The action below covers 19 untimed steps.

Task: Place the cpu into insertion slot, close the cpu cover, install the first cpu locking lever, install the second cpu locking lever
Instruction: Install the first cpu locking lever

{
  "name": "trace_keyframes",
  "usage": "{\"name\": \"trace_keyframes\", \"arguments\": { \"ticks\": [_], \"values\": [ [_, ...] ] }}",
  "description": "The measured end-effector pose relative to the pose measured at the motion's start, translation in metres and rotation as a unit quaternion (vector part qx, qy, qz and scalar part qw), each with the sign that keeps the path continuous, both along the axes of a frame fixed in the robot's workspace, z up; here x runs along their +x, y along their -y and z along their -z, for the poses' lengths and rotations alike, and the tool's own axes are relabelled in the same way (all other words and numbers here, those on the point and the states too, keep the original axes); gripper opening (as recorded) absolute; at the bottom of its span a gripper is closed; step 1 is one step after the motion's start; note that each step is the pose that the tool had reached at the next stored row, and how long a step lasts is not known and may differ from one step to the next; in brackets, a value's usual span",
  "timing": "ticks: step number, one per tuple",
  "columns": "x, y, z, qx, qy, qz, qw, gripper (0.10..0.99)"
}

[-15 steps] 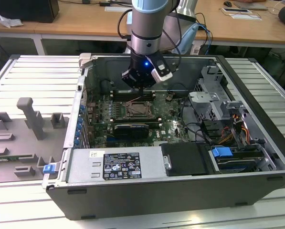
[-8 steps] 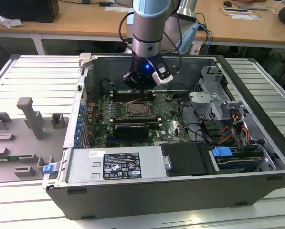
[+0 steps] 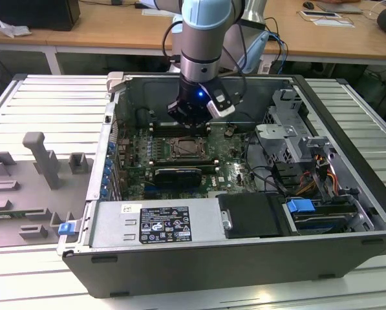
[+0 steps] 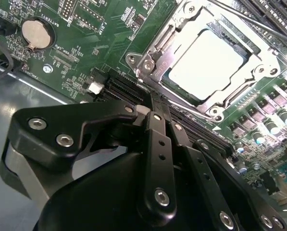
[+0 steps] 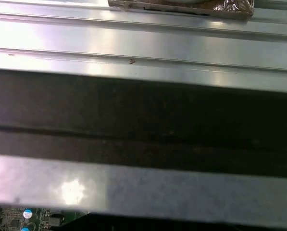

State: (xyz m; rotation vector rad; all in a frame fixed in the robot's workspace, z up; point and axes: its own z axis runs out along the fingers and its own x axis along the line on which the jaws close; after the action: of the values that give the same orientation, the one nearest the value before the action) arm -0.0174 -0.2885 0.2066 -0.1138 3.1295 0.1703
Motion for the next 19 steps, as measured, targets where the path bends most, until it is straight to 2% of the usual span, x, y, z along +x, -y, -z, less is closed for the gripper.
{"name": "trace_keyframes", "arguments": {
  "ticks": [8,14,19],
  "values": [
    [0.0013,0.0,0.003,-0.0003,0.0001,0.0,1.0,0.106],
    [0.0013,0.0002,-0.0002,-0.0003,0.0001,0.0,1.0,0.106],
    [0.0014,0.0003,0.0019,-0.0044,0.0,0.0,1.0,0.106]
  ]
}}
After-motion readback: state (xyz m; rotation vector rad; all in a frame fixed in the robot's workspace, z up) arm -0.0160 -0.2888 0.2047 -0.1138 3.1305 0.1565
